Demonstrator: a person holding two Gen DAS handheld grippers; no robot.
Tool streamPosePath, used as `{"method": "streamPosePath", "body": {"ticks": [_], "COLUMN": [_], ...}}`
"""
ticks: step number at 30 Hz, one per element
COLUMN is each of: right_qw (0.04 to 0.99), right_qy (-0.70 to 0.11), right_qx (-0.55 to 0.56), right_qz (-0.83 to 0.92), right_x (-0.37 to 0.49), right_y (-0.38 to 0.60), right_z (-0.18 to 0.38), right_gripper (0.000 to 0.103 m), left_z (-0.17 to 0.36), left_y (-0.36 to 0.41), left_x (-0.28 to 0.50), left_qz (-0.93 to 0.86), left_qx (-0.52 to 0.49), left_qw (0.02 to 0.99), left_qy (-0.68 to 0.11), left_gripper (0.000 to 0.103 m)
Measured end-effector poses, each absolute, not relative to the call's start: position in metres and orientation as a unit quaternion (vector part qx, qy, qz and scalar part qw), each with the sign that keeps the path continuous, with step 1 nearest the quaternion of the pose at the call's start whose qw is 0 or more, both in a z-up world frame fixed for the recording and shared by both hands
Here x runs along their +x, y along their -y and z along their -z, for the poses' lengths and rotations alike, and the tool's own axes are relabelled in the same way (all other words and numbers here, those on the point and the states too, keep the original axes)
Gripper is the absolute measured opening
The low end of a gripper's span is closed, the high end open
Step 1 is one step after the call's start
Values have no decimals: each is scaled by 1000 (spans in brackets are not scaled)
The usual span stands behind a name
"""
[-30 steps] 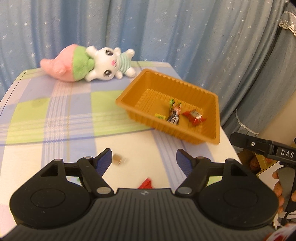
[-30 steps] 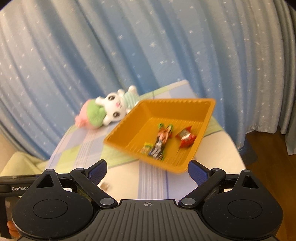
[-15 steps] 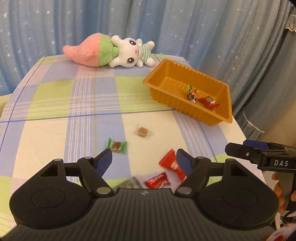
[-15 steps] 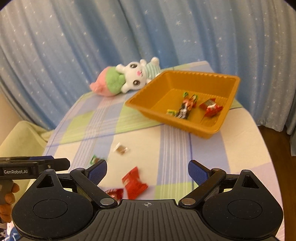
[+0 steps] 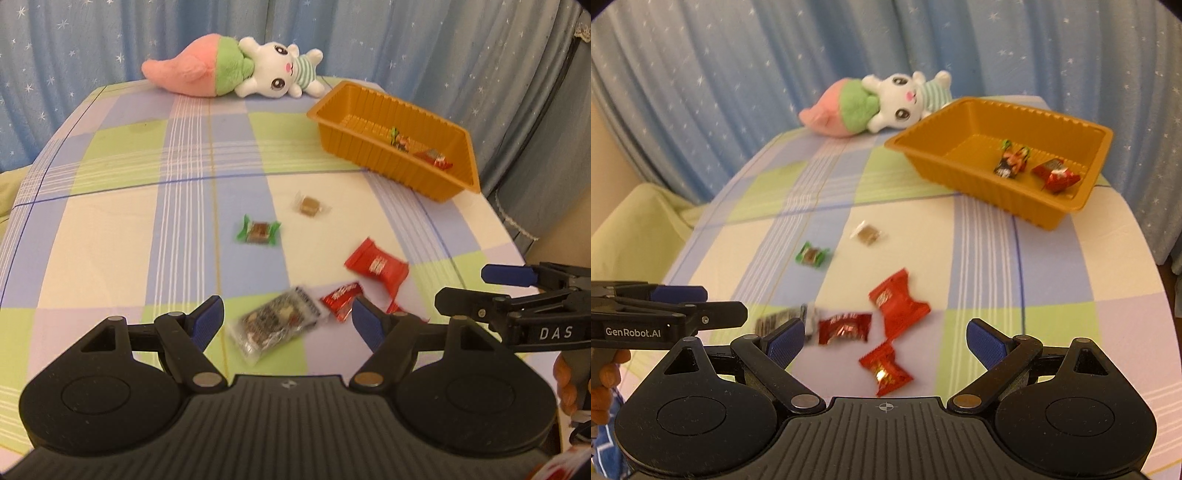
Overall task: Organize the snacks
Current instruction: 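Move both open grippers back toward the remaining snacks on the table, then grasp the clear snack bag with the left gripper while the right grasps a red candy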
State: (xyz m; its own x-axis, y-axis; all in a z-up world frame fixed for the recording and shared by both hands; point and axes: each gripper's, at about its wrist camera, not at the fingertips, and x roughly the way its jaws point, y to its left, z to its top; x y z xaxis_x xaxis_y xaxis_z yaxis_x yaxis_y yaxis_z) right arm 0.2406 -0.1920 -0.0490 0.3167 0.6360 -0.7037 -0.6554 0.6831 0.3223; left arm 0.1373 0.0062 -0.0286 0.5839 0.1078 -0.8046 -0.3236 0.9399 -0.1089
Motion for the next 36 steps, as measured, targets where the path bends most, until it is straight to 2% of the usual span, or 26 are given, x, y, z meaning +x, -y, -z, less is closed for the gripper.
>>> {"method": "streamPosePath", "body": {"ticks": [17, 36], "right_qw": [798, 816], "right_qy": [-450, -471], "right_qx": [-38, -3], "right_qz": [-399, -336], "right_x": [220, 232], "right_y": [175, 197], "right_z": [67, 75], "right_gripper": [94, 94], "left_z": [52, 87], "left_y": [0, -5], "left_x": [119, 161], "left_qz": [-103, -50], "left_qx": [-62, 33], "left_qw": [880, 871], "left_qy": [-460, -487], "left_gripper": [74, 74]}}
